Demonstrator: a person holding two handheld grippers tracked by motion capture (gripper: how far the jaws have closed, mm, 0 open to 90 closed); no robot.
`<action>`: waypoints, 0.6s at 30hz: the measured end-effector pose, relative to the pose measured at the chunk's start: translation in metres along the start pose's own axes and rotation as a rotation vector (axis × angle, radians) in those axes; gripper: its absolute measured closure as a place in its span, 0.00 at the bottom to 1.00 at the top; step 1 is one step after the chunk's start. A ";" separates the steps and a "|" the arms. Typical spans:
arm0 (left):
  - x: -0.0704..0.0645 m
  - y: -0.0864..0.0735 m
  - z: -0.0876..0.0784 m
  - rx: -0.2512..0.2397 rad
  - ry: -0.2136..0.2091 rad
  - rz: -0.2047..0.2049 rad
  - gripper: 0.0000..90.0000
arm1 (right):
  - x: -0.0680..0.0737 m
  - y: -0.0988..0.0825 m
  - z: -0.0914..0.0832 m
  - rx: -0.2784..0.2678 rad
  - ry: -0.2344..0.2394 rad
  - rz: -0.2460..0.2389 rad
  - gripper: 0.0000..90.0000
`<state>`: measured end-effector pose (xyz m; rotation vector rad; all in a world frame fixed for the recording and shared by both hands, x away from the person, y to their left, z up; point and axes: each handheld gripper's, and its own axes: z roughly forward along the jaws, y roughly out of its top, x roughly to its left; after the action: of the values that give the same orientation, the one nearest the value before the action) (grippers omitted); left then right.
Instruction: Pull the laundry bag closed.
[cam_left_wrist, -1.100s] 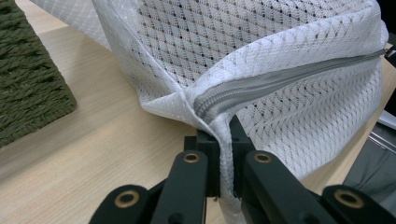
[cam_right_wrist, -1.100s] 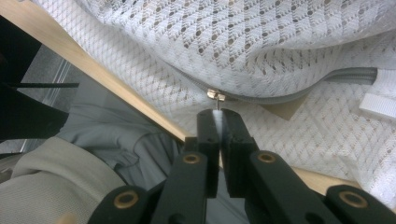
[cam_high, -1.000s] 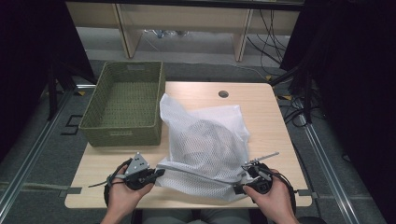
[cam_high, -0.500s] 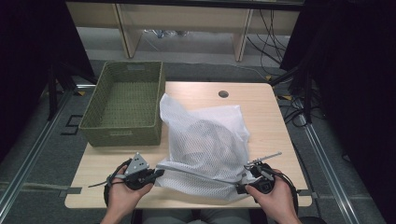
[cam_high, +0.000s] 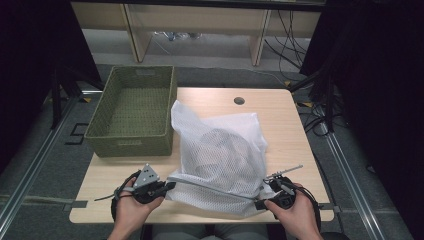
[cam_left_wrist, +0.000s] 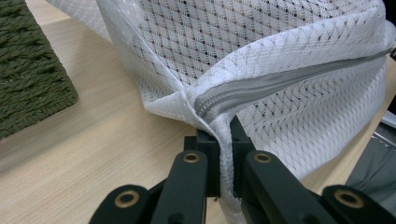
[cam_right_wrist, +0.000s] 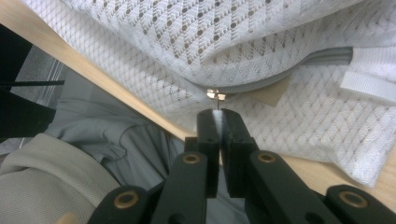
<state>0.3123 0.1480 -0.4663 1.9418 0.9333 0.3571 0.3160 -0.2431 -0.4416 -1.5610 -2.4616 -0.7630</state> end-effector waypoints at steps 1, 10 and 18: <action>0.000 0.000 0.000 0.000 0.002 0.000 0.98 | 0.000 0.000 0.001 0.000 0.004 -0.010 0.98; 0.000 0.000 0.000 -0.013 0.000 -0.011 0.98 | -0.003 -0.002 0.014 0.051 0.044 0.008 0.98; 0.001 0.000 -0.002 -0.010 0.006 -0.018 0.98 | -0.012 -0.001 0.011 0.034 0.038 0.033 0.98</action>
<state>0.3124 0.1500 -0.4654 1.9227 0.9508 0.3573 0.3217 -0.2479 -0.4557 -1.5566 -2.4029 -0.7346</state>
